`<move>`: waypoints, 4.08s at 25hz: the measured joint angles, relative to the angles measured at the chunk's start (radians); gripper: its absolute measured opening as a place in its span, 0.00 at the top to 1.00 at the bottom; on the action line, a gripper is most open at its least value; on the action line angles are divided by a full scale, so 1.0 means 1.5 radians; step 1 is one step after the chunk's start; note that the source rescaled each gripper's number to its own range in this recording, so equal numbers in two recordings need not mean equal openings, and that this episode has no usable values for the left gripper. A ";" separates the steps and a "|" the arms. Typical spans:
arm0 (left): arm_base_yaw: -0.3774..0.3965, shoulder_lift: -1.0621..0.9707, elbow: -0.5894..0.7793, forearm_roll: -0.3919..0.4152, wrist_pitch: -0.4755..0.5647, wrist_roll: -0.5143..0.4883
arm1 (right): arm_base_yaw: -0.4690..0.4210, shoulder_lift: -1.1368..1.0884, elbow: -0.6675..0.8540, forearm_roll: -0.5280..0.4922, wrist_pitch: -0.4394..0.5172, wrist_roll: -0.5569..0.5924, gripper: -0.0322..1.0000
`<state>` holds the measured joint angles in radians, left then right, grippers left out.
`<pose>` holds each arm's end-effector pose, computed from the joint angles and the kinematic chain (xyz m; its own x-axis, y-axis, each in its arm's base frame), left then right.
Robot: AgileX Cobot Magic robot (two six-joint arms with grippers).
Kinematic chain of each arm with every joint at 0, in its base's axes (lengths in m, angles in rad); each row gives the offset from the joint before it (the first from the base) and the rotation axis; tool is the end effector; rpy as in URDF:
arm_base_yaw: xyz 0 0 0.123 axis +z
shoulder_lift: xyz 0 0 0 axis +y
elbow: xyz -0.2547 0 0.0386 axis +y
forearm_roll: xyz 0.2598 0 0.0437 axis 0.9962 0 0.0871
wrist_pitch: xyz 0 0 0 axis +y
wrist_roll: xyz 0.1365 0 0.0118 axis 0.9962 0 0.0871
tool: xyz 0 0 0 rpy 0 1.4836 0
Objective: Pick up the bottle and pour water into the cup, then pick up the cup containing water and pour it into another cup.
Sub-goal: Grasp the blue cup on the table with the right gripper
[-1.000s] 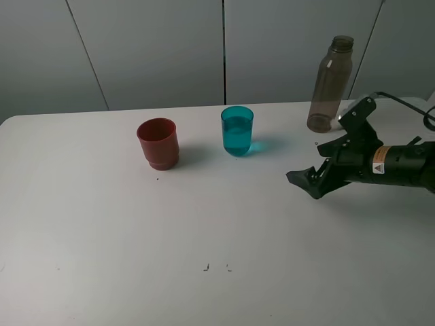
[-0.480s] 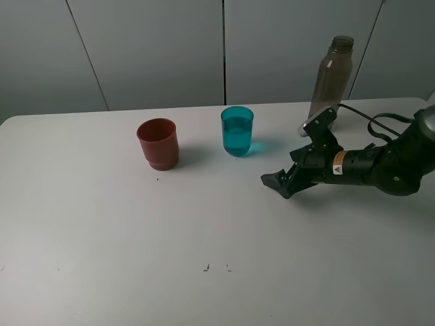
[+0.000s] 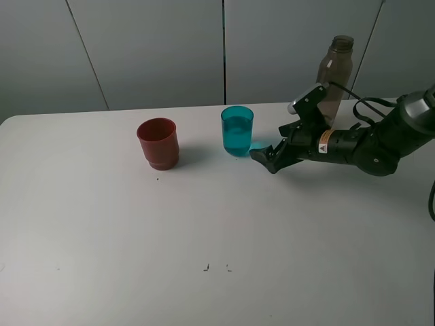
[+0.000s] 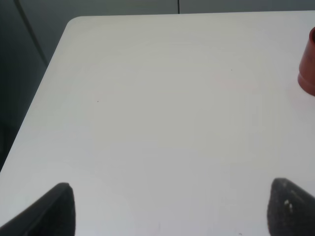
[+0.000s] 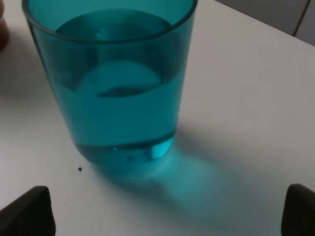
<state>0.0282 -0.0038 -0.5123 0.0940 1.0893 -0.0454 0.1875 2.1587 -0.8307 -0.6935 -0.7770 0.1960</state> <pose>0.0700 0.0134 0.2632 -0.4651 -0.0149 -0.8851 -0.1025 0.9940 0.0372 0.3617 0.1311 0.0033 -0.3412 -0.3673 -0.8652 -0.6841 0.7283 -0.0394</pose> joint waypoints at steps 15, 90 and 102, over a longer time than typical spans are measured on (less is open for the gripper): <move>0.000 0.000 0.000 0.000 0.000 0.000 | 0.025 0.022 -0.037 0.003 -0.007 -0.004 0.00; 0.000 0.000 0.000 0.000 0.000 0.000 | 0.063 0.080 -0.139 0.001 -0.061 0.049 0.00; 0.000 0.000 0.000 0.000 0.000 0.000 | 0.077 0.106 -0.169 0.008 -0.049 0.054 0.00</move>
<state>0.0282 -0.0038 -0.5123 0.0940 1.0893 -0.0454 0.3024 2.3176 -1.0845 -0.6814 -0.8509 0.2770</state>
